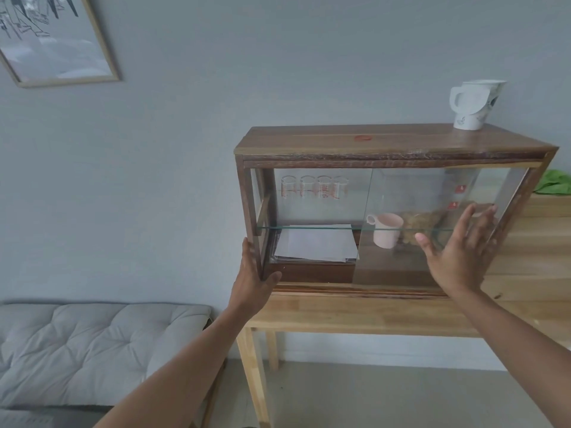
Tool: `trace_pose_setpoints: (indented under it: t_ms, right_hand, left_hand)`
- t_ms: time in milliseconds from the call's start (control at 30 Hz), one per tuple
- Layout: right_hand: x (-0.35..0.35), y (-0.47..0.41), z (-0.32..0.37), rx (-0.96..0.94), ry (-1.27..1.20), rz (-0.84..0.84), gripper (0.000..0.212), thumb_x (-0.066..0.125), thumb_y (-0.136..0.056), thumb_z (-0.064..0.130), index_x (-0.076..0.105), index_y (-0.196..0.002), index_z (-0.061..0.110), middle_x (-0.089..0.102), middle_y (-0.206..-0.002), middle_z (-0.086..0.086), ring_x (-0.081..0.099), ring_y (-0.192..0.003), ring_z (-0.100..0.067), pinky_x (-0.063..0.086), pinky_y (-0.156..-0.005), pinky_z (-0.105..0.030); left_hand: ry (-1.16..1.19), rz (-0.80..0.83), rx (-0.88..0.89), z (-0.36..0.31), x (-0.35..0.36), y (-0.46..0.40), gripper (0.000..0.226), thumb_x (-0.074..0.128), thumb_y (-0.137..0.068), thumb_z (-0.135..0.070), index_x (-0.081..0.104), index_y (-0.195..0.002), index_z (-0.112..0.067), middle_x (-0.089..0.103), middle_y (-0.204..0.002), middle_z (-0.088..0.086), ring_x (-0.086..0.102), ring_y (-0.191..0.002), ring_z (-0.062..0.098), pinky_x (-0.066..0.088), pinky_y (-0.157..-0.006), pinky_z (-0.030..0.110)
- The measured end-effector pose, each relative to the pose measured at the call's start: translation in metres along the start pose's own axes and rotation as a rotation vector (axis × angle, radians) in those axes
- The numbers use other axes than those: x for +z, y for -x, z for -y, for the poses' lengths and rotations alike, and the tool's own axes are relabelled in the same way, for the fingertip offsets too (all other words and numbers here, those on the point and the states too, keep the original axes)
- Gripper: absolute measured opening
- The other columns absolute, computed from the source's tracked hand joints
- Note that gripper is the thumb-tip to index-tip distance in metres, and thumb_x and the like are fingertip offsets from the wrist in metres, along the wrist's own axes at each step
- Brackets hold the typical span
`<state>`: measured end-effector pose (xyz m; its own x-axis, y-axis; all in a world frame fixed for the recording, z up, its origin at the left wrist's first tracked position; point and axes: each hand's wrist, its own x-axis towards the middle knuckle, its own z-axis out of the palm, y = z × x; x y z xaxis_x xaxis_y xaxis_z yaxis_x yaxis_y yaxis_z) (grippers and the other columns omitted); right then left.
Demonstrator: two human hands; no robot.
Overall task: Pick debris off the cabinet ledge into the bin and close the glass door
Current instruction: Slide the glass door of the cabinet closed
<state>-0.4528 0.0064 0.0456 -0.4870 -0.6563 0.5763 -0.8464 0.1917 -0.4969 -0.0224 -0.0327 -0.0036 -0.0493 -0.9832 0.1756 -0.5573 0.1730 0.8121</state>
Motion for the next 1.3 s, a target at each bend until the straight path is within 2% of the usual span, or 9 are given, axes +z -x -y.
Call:
trace_pose_setpoints:
  t_ms: [133, 267, 333, 467, 767, 833, 967, 1133, 1300]
  right_hand:
    - [0.004, 0.002, 0.003, -0.017, 0.007, 0.003, 0.114, 0.044, -0.086, 0.083, -0.012, -0.166, 0.024, -0.015, -0.173, -0.018, -0.005, -0.161, -0.042, 0.012, -0.122, -0.071]
    - [0.01, 0.006, 0.01, -0.032, 0.021, -0.006, 0.111, 0.053, -0.092, 0.075, -0.012, -0.166, 0.023, -0.016, -0.173, -0.018, -0.006, -0.161, -0.044, 0.014, -0.122, -0.072]
    - [0.014, 0.008, 0.017, -0.028, 0.015, -0.005, 0.113, 0.056, -0.091, 0.072, -0.012, -0.166, 0.022, -0.016, -0.173, -0.018, -0.007, -0.161, -0.043, 0.011, -0.124, -0.071]
    - [0.024, 0.016, 0.038, -0.041, -0.014, -0.023, 0.113, 0.06, -0.092, 0.067, -0.013, -0.166, 0.021, -0.017, -0.173, -0.017, -0.007, -0.16, -0.043, 0.011, -0.124, -0.071]
    - [0.044, 0.046, 0.105, -0.035, 0.024, -0.038, 0.107, 0.049, -0.095, 0.074, -0.006, -0.167, 0.015, -0.01, -0.173, -0.023, -0.005, -0.16, -0.045, 0.01, -0.127, -0.065]
    - [0.049, 0.054, 0.124, -0.038, 0.032, -0.035, 0.108, 0.051, -0.095, 0.072, -0.004, -0.167, 0.014, -0.009, -0.173, -0.024, -0.004, -0.16, -0.045, 0.009, -0.127, -0.063]
    - [0.06, 0.07, 0.16, -0.048, 0.052, -0.025, 0.11, 0.058, -0.095, 0.067, -0.004, -0.167, 0.013, -0.009, -0.173, -0.025, -0.002, -0.16, -0.046, 0.013, -0.126, -0.064]
    - [0.074, 0.082, 0.191, -0.018, 0.015, -0.008, 0.109, 0.061, -0.095, 0.062, -0.005, -0.167, 0.013, -0.01, -0.174, -0.023, -0.004, -0.16, -0.046, 0.025, -0.121, -0.069]
    - [0.081, 0.088, 0.21, -0.01, 0.015, 0.016, 0.107, 0.058, -0.095, 0.062, -0.005, -0.167, 0.013, -0.012, -0.173, -0.022, -0.005, -0.16, -0.047, 0.023, -0.122, -0.069]
  left_hand:
    - [0.001, 0.009, -0.002, 0.001, 0.0, 0.0, 0.114, 0.075, -0.095, -0.038, -0.019, -0.158, -0.051, 0.025, -0.173, -0.004, 0.038, -0.152, 0.028, 0.041, -0.116, 0.052]
    - [0.005, 0.012, -0.009, 0.0, 0.0, 0.0, 0.115, 0.076, -0.094, -0.037, -0.018, -0.157, -0.053, 0.025, -0.173, -0.003, 0.039, -0.152, 0.029, 0.042, -0.117, 0.054]
    - [0.005, 0.013, -0.016, 0.0, 0.0, 0.0, 0.115, 0.077, -0.094, -0.037, -0.018, -0.158, -0.053, 0.027, -0.172, -0.003, 0.04, -0.151, 0.029, 0.042, -0.116, 0.053]
    - [0.005, 0.016, -0.012, 0.0, -0.002, 0.0, 0.116, 0.077, -0.093, -0.035, -0.017, -0.159, -0.05, 0.028, -0.171, -0.004, 0.041, -0.15, 0.028, 0.042, -0.114, 0.049]
    - [-0.025, 0.042, -0.014, 0.001, -0.005, 0.001, 0.115, 0.077, -0.095, -0.033, -0.017, -0.159, -0.049, 0.022, -0.174, -0.004, 0.035, -0.154, 0.028, 0.041, -0.115, 0.049]
    - [-0.025, 0.045, -0.023, 0.001, -0.005, 0.002, 0.115, 0.077, -0.094, -0.033, -0.017, -0.159, -0.049, 0.022, -0.174, -0.004, 0.035, -0.154, 0.028, 0.04, -0.116, 0.049]
    - [-0.025, 0.05, -0.022, 0.002, -0.008, 0.002, 0.116, 0.077, -0.093, -0.034, -0.017, -0.158, -0.05, 0.024, -0.173, -0.004, 0.034, -0.154, 0.026, 0.038, -0.115, 0.045]
    - [-0.04, 0.047, -0.033, 0.004, -0.006, 0.003, 0.12, 0.078, -0.092, -0.031, -0.02, -0.157, -0.054, 0.024, -0.174, -0.005, 0.037, -0.153, 0.028, 0.04, -0.111, 0.043]
    - [-0.058, 0.04, -0.025, 0.005, -0.005, 0.003, 0.121, 0.077, -0.091, -0.031, -0.024, -0.154, -0.057, 0.018, -0.175, -0.007, 0.035, -0.154, 0.027, 0.04, -0.115, 0.046]
